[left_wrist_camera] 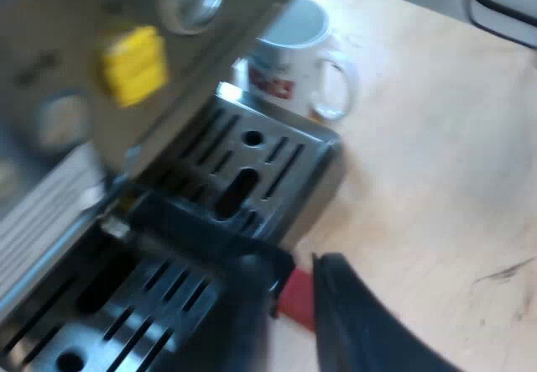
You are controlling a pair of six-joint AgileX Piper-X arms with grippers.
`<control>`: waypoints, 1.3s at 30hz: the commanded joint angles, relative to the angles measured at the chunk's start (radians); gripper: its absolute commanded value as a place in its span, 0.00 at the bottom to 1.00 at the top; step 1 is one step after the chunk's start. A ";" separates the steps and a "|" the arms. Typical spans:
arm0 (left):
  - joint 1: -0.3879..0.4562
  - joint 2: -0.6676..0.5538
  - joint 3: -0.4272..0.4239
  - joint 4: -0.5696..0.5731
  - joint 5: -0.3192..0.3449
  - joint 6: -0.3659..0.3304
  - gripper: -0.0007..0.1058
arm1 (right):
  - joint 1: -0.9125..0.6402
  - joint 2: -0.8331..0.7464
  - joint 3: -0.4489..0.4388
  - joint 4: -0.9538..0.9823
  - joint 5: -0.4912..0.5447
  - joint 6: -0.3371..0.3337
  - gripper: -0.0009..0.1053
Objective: Put the handle in the coffee machine
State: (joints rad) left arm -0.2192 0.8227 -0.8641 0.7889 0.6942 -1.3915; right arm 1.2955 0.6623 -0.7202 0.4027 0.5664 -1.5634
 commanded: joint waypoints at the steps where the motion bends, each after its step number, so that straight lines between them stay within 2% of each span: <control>1: 0.048 -0.042 -0.001 0.051 0.018 0.002 0.48 | 0.000 -0.007 -0.014 0.014 -0.003 -0.002 0.65; 3: 0.080 -0.079 -0.001 0.074 0.016 0.002 0.58 | 0.000 -0.007 -0.033 0.046 -0.003 -0.004 0.65; 5: 0.103 -0.118 -0.003 0.085 0.002 0.000 0.60 | -0.001 -0.007 -0.057 0.094 -0.003 -0.004 0.65; 7: 0.124 -0.154 -0.008 0.085 -0.049 -0.001 0.60 | -0.001 -0.007 -0.081 0.142 -0.003 -0.012 0.65; 8: 0.131 -0.176 -0.014 0.080 -0.091 -0.010 0.60 | -0.012 -0.007 -0.098 0.171 -0.009 -0.014 0.65; 10: 0.138 -0.212 -0.032 0.077 -0.201 -0.057 0.60 | -0.057 -0.007 -0.142 0.234 -0.085 -0.013 0.65; 11: 0.138 -0.215 -0.034 0.075 -0.201 -0.063 0.60 | -0.076 -0.007 -0.149 0.247 -0.100 -0.013 0.65; 12: 0.138 -0.238 -0.058 0.055 -0.321 -0.136 0.60 | -0.129 -0.007 -0.169 0.265 -0.148 -0.026 0.65; 15: 0.138 -0.251 -0.104 0.028 -0.420 -0.220 0.60 | -0.262 -0.007 -0.203 0.290 -0.223 -0.042 0.65; 18: 0.138 -0.251 -0.145 -0.011 -0.500 -0.236 0.60 | -0.426 -0.007 -0.233 0.300 -0.319 -0.061 0.65; 22: 0.138 -0.251 -0.196 -0.068 -0.670 -0.236 0.60 | -0.687 -0.007 -0.267 0.356 -0.465 -0.081 0.65; 24: 0.138 -0.251 -0.208 -0.068 -0.686 -0.236 0.60 | -0.741 -0.007 -0.270 0.371 -0.503 -0.086 0.65; 25: 0.138 -0.254 -0.234 -0.061 -0.700 -0.236 0.60 | -0.876 -0.007 -0.277 0.406 -0.598 -0.102 0.65; 28: 0.138 -0.279 -0.241 -0.043 -0.700 -0.236 0.60 | -1.064 -0.007 -0.278 0.445 -0.678 -0.117 0.65; 32: 0.138 -0.323 -0.241 0.003 -0.700 -0.236 0.60 | -1.232 -0.023 -0.278 0.478 -0.705 -0.160 0.65; 34: 0.138 -0.359 -0.241 0.030 -0.728 -0.236 0.60 | -1.311 -0.048 -0.278 0.492 -0.706 -0.200 0.65; 39: 0.138 -0.421 -0.241 0.078 -0.747 -0.236 0.60 | -1.391 -0.130 -0.278 0.521 -0.706 -0.244 0.65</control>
State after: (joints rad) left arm -0.0819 0.4076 -1.0972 0.8614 -0.0325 -1.6169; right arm -0.0893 0.5423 -0.9838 0.9161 -0.1284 -1.7854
